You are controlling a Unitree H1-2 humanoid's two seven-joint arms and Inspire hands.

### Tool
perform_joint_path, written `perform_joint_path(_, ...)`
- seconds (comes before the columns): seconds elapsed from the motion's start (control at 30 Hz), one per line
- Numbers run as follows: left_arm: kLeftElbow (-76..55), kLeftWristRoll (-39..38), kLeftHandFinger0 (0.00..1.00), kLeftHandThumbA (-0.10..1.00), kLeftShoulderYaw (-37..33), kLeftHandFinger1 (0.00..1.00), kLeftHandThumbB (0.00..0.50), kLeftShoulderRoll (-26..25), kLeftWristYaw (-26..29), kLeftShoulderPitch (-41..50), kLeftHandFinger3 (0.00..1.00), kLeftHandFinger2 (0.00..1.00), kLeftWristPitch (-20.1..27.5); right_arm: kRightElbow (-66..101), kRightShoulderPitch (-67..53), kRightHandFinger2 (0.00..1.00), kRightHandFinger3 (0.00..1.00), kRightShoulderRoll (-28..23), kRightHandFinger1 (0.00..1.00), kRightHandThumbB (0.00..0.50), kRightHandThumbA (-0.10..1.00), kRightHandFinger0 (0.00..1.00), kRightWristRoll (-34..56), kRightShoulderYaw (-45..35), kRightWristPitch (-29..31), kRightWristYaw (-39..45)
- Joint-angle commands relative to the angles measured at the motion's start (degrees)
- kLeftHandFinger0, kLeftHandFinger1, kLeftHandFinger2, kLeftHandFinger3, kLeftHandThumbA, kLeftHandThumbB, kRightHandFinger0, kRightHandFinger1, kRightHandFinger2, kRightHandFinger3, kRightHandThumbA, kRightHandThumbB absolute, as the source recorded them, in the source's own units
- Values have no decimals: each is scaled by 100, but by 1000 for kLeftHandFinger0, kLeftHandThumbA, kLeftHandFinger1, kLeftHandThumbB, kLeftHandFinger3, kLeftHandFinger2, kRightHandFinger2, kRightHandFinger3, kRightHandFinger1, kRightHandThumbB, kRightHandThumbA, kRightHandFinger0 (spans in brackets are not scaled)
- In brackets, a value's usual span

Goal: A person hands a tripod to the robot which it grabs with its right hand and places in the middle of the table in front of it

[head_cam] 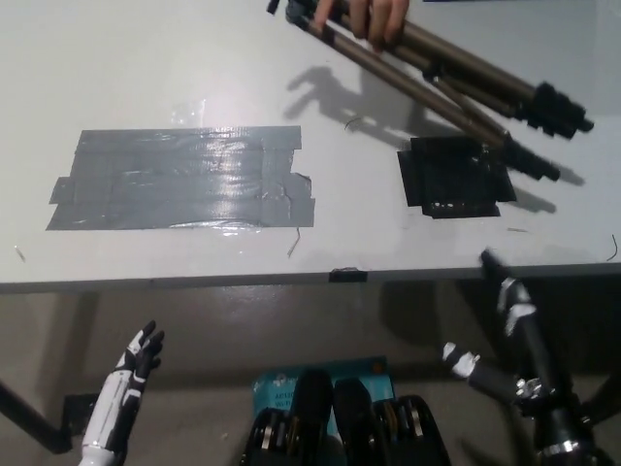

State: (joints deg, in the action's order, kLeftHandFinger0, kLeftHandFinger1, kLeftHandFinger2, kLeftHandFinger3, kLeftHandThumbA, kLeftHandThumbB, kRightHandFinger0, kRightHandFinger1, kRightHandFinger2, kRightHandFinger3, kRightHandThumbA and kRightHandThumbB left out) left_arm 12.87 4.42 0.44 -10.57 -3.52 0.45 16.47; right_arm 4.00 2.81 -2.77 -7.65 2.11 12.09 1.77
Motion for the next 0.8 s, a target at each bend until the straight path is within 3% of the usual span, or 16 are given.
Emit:
perform_joint_path(0.0, -439, 39, 1000, 982, -146, 1000, 304, 152, -7, 290, 1000, 1000, 158, 1417, 270, 1000, 1000, 67, 1000, 226, 789, 1000, -1320, -285, 221, -621)
perform_joint_path(0.1, -415, 15, 1000, 974, -216, 1000, 266, 300, 44, 430, 1000, 1000, 462, 2018, 669, 1000, 1000, -1, 1000, 245, 756, 1000, -2005, -329, -68, -545)
perform_joint_path(0.17, -302, 35, 1000, 981, -245, 1000, 262, 388, 94, 483, 1000, 1000, 765, 2254, 1173, 1000, 1000, -46, 1000, 275, 758, 1000, -2449, -342, -569, -385)
perform_joint_path(0.33, -52, 89, 1000, 991, -190, 1000, 257, 378, 110, 427, 1000, 1000, 890, 2172, 2206, 1000, 1000, -234, 1000, 338, 928, 1000, -3281, -232, -1665, 173)
perform_joint_path(0.43, 41, 46, 1000, 997, -167, 1000, 258, 314, 36, 371, 1000, 1000, 870, 1765, 2830, 1000, 1000, -456, 1000, 351, 954, 1000, -3664, -90, -2123, 478)
perform_joint_path(0.5, 116, 88, 1000, 1000, -160, 1000, 257, 286, 49, 324, 1000, 1000, 886, 1269, 3335, 1000, 1000, -600, 1000, 389, 924, 1000, -3821, 31, -2503, 644)
perform_joint_path(0.77, 197, 85, 1000, 992, -155, 1000, 254, 240, 24, 237, 1000, 1000, 964, -601, 4601, 1000, 1000, -835, 1000, 438, 885, 1000, -4138, 536, -3258, 721)
